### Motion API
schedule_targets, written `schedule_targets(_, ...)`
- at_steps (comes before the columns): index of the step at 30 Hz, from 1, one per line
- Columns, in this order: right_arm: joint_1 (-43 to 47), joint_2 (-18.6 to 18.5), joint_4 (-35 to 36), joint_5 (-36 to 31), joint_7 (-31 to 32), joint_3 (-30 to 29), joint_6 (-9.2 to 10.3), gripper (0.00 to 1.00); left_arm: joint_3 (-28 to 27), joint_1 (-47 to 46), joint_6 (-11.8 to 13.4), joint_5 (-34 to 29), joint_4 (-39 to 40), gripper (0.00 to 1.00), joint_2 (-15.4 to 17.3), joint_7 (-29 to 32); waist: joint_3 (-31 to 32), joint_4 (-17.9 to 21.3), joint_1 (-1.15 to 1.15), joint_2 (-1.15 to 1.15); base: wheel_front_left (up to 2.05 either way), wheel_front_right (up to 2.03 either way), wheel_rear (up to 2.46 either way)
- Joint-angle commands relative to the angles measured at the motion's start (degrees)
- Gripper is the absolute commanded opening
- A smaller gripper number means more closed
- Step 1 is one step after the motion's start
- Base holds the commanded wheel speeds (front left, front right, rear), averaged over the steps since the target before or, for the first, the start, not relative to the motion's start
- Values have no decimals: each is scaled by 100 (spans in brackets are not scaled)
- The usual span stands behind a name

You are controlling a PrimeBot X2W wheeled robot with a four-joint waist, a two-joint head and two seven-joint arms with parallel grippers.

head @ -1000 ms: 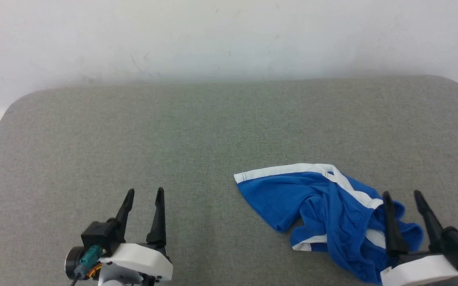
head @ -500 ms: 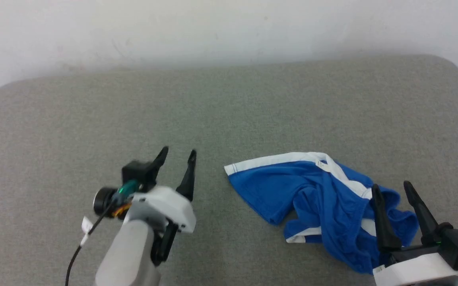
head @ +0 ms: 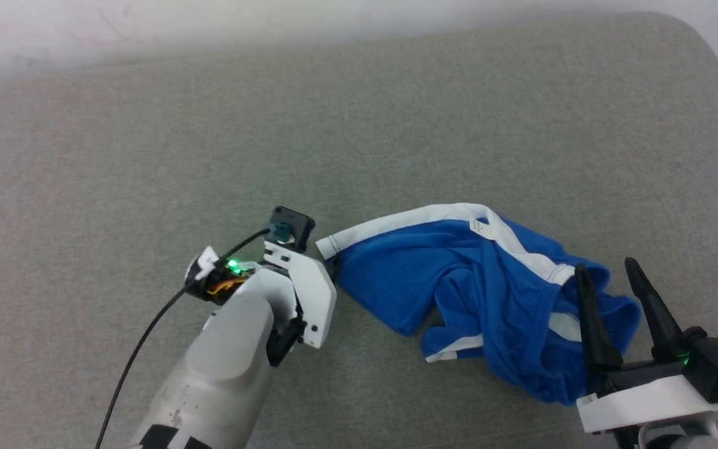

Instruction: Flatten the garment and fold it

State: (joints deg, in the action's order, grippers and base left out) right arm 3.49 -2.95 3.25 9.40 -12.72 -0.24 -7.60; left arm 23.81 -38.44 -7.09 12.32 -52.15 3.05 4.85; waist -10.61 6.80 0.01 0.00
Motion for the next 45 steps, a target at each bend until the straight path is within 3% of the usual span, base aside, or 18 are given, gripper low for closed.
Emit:
schedule_targets(1,-85,7,-41,54,-45,7,11,100,242,-128,-37,131,-189,100,6,233,-186,193,-1,0,0,0,0)
schedule_targets(5,-117,7,-120,101,-89,15,11,100,932,-233,-38,493,-631,100,3,1191,-242,273,-1,0,0,0,0)
schedule_targets(6,-122,7,-138,110,-97,13,11,100,1126,-233,-38,616,-667,50,2,1411,-250,287,-1,0,0,0,0)
schedule_targets(7,-127,7,-158,126,-104,14,11,100,1315,-223,-38,756,-672,8,1,1608,-257,302,-1,0,0,0,0)
schedule_targets(8,-132,7,-174,142,-111,19,11,100,1482,-207,-38,920,-642,0,3,1766,-260,314,-1,0,0,0,0)
schedule_targets(13,-102,7,-276,225,-148,-45,11,100,1898,-221,-39,1462,-209,0,351,1460,-183,257,-1,0,0,0,0)
schedule_targets(21,74,7,-481,275,-150,-167,11,100,1500,234,33,1995,733,0,1073,388,203,-74,-1,0,0,0,0)
schedule_targets(26,142,7,-505,279,-119,-176,11,100,1200,819,329,2190,1410,0,1523,188,337,-216,-1,0,0,0,0)
schedule_targets(31,181,7,-510,266,-52,-161,11,100,820,1736,789,2547,2074,0,1968,242,410,-305,-1,0,0,0,0)
schedule_targets(36,194,7,-495,235,29,-158,11,100,567,2404,1107,2796,2435,0,2045,24,437,-344,-1,0,0,0,0)
schedule_targets(37,192,7,-495,233,52,-145,11,100,532,2471,1160,2802,2482,30,2024,-85,443,-353,-1,0,0,0,0)
schedule_targets(38,192,7,-498,224,75,-128,11,100,503,2525,1209,2797,2522,95,2001,-205,460,-359,-1,0,0,0,0)
schedule_targets(39,197,7,-501,222,98,-111,11,100,484,2571,1225,2793,2573,100,1966,-342,487,-372,-1,0,0,0,0)
schedule_targets(45,173,7,-570,248,474,129,11,100,258,2772,1487,2539,2921,100,1835,-1609,668,-446,-1,0,0,0,0)
